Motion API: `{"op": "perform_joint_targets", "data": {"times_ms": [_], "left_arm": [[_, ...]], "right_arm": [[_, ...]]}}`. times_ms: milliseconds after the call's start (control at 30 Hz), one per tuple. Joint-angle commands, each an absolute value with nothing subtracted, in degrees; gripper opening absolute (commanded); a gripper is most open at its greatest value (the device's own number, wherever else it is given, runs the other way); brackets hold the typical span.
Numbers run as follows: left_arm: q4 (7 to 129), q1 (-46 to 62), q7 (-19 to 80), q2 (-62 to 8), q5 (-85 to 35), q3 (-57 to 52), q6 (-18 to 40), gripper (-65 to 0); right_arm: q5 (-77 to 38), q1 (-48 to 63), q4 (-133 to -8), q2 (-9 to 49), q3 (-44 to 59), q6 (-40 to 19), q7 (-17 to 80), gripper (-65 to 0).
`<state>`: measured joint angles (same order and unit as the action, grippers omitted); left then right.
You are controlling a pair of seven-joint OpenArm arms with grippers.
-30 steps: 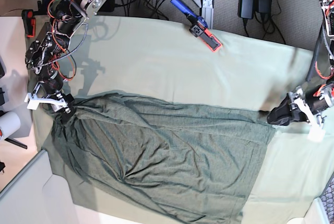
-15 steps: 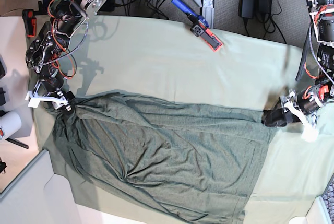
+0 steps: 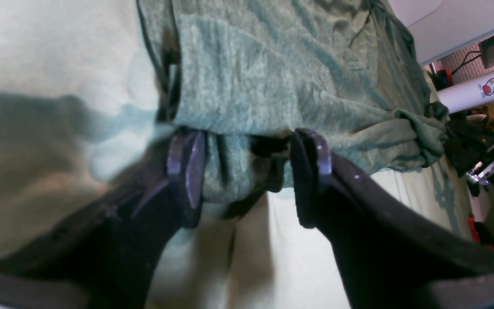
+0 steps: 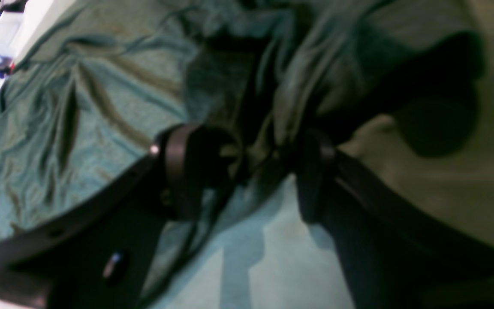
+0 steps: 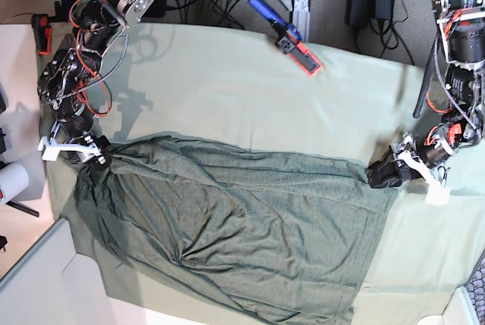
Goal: Fold the T-shirt properly
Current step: 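Pull the held corners back toward the collar, stretching the shirt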
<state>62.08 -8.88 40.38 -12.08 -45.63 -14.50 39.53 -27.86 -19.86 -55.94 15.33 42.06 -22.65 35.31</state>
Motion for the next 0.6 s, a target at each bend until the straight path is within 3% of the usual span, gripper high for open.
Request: {"op": "perform_joint_targets", "data": {"times_ms": [0, 67, 233, 333, 400, 500, 567], "left_arm": [[62.5, -9.87, 40.45, -12.08, -45.43, -13.91, 40.0, -30.6], [62.5, -9.87, 40.21, -12.05, -45.08, -12.4, 40.0, -32.1], [62.5, -9.85, 38.46, -12.03, -42.48, -9.17, 40.0, -60.2], [62.5, -9.85, 37.65, -12.08, -40.82, -8.95, 40.0, -65.0], [62.5, -9.85, 37.91, -12.08, -40.84, -8.95, 40.0, -65.0], [62.5, -9.85, 38.63, -12.08, -41.25, -8.95, 40.0, -65.0], [62.5, -9.85, 40.1, -12.16, -42.87, -8.97, 40.0, -65.0]], "right_arm": [[-28.91, -21.3, -56.66, 15.44, 41.67, -22.52, 34.13, -32.2], [-28.67, -21.43, -56.66, 14.37, 41.58, -22.52, 33.78, -32.2], [-28.25, -21.54, -56.66, 13.13, 41.54, -22.52, 33.26, -32.3], [-27.33, -21.54, -56.66, 13.3, 41.54, -22.52, 33.17, -33.4], [-27.2, -21.54, -56.66, 13.3, 41.54, -22.52, 33.19, -41.9], [-26.02, -21.56, -56.66, 13.3, 41.54, -22.52, 33.17, -62.0], [-24.99, -21.56, -56.66, 13.34, 41.54, -22.52, 33.17, -65.0]]}}
